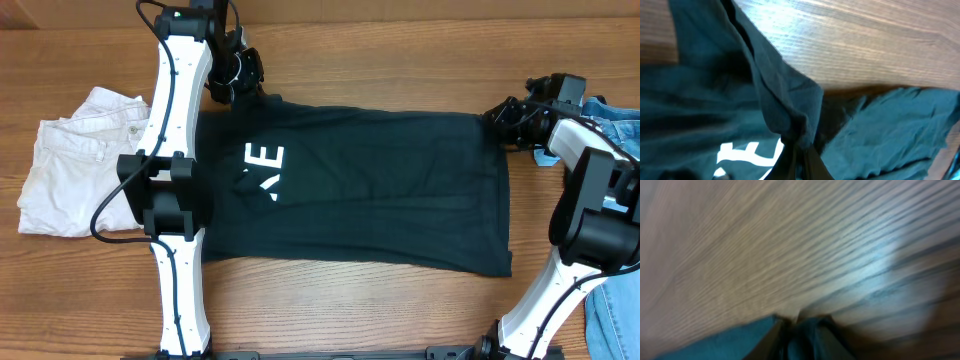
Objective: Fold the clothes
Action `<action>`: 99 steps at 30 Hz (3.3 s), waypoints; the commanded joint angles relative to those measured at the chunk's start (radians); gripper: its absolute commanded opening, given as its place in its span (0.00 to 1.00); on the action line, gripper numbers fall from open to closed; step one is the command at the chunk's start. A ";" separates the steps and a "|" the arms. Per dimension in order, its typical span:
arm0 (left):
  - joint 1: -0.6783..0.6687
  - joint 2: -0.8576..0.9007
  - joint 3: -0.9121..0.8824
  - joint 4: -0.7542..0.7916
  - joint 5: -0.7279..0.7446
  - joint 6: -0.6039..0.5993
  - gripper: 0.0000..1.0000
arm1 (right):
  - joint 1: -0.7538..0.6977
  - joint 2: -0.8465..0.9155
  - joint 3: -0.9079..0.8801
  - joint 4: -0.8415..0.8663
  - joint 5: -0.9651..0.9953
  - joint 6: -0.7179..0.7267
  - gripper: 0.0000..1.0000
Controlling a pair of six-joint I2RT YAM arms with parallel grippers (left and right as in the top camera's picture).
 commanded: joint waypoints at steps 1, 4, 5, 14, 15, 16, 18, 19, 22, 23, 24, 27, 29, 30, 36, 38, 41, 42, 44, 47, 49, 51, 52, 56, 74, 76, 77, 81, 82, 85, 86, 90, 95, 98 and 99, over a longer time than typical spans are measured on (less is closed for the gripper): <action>0.006 -0.031 0.092 -0.060 -0.077 0.053 0.04 | -0.013 0.001 0.029 -0.052 -0.002 0.023 0.04; 0.006 -0.031 0.152 -0.129 -0.119 0.093 0.04 | -0.032 -0.060 0.048 -0.119 -0.004 0.011 0.04; 0.006 -0.032 0.170 -0.163 -0.134 0.103 0.04 | -0.036 -0.090 0.051 -0.140 -0.006 -0.007 0.04; 0.005 -0.051 0.200 -0.299 -0.156 0.132 0.04 | -0.037 -0.444 0.052 -0.437 0.021 -0.069 0.04; 0.005 -0.057 0.200 -0.300 -0.155 0.133 0.04 | -0.037 -0.457 0.052 -0.462 0.035 -0.068 0.04; 0.005 -0.063 0.200 -0.299 -0.155 0.139 0.04 | -0.037 -0.462 0.052 -0.490 0.048 -0.068 0.04; 0.004 -0.082 0.200 -0.300 -0.159 0.153 0.04 | -0.037 -0.462 0.050 -0.555 0.048 -0.068 0.04; 0.001 -0.097 0.200 -0.300 -0.181 0.155 0.04 | -0.037 -0.462 0.050 -0.577 0.048 -0.069 0.04; -0.018 -0.151 0.153 -0.300 -0.262 0.155 0.04 | -0.037 -0.462 0.050 -0.618 0.043 -0.091 0.04; -0.024 -0.166 0.121 -0.300 -0.264 0.155 0.04 | -0.037 -0.462 0.050 -0.629 0.035 -0.092 0.04; -0.029 -0.182 0.082 -0.300 -0.266 0.155 0.04 | -0.036 -0.462 0.050 -0.648 0.032 -0.092 0.04; -0.043 -0.233 -0.095 -0.300 -0.272 0.155 0.04 | -0.028 -0.458 0.021 -0.700 0.032 -0.091 0.04; -0.049 -0.246 -0.194 -0.300 -0.273 0.166 0.04 | -0.026 -0.449 -0.004 -0.729 0.032 -0.090 0.04; -0.050 -0.246 -0.240 -0.300 -0.272 0.176 0.04 | -0.024 -0.449 -0.024 -0.740 0.032 -0.086 0.04; -0.050 -0.256 -0.435 -0.300 -0.277 0.234 0.04 | -0.024 -0.449 -0.060 -0.901 0.186 -0.087 0.04; -0.049 -0.281 -0.531 -0.300 -0.296 0.251 0.04 | -0.024 -0.449 -0.060 -0.953 0.240 -0.086 0.04; -0.047 -0.320 -0.637 -0.301 -0.320 0.272 0.04 | -0.024 -0.449 -0.060 -0.993 0.371 -0.027 0.04; -0.047 -0.335 -0.671 -0.301 -0.340 0.272 0.04 | -0.024 -0.449 -0.060 -1.012 0.388 -0.026 0.04; -0.043 -0.358 -0.704 -0.301 -0.348 0.275 0.04 | -0.024 -0.449 -0.060 -1.043 0.393 -0.027 0.04; -0.029 -0.402 -0.716 -0.301 -0.348 0.278 0.04 | -0.024 -0.449 -0.060 -1.051 0.397 -0.030 0.10; -0.024 -0.422 -0.716 -0.301 -0.347 0.278 0.20 | -0.024 -0.449 -0.060 -1.051 0.396 -0.030 0.34; -0.014 -0.447 -0.715 -0.301 -0.347 0.281 0.36 | -0.024 -0.449 -0.060 -1.053 0.396 -0.030 0.52; -0.007 -0.461 -0.713 -0.301 -0.347 0.283 0.43 | -0.024 -0.449 -0.060 -1.051 0.396 -0.030 0.52; 0.060 -0.540 -0.706 -0.300 -0.333 0.282 0.60 | -0.016 -0.449 -0.060 -1.037 0.152 -0.145 0.51; 0.183 -0.572 -1.054 0.261 -0.133 0.187 0.75 | 0.199 -0.449 -0.060 -0.929 -0.066 -0.270 0.55; 0.182 -0.572 -1.086 0.353 -0.109 0.138 0.70 | 0.199 -0.449 -0.060 -0.925 -0.066 -0.270 0.55; 0.181 -0.572 -1.097 0.413 -0.103 0.103 0.69 | 0.199 -0.449 -0.060 -0.919 -0.066 -0.270 0.55; 0.160 -0.571 -1.112 0.560 -0.101 0.060 0.54 | 0.199 -0.449 -0.060 -0.918 -0.066 -0.270 0.55; 0.150 -0.571 -1.112 0.586 -0.104 0.061 0.53 | 0.199 -0.449 -0.060 -0.917 -0.066 -0.270 0.55; 0.120 -0.568 -1.113 0.645 -0.126 0.061 0.44 | 0.199 -0.449 -0.060 -0.914 -0.066 -0.269 0.55; 0.113 -0.565 -1.113 0.652 -0.129 0.061 0.45 | 0.199 -0.449 -0.060 -0.914 -0.066 -0.269 0.55; 0.100 -0.512 -1.114 0.646 -0.135 0.064 0.43 | 0.199 -0.449 -0.060 -0.914 -0.066 -0.269 0.55; 0.100 -0.495 -1.113 0.642 -0.135 0.064 0.25 | 0.199 -0.449 -0.060 -0.914 -0.066 -0.269 0.55; 0.108 -0.506 -1.089 0.599 -0.128 0.065 0.04 | 0.199 -0.449 -0.060 -0.916 -0.066 -0.269 0.55; 0.114 -0.514 -1.055 0.544 -0.128 0.065 0.04 | 0.199 -0.449 -0.060 -0.918 -0.066 -0.269 0.55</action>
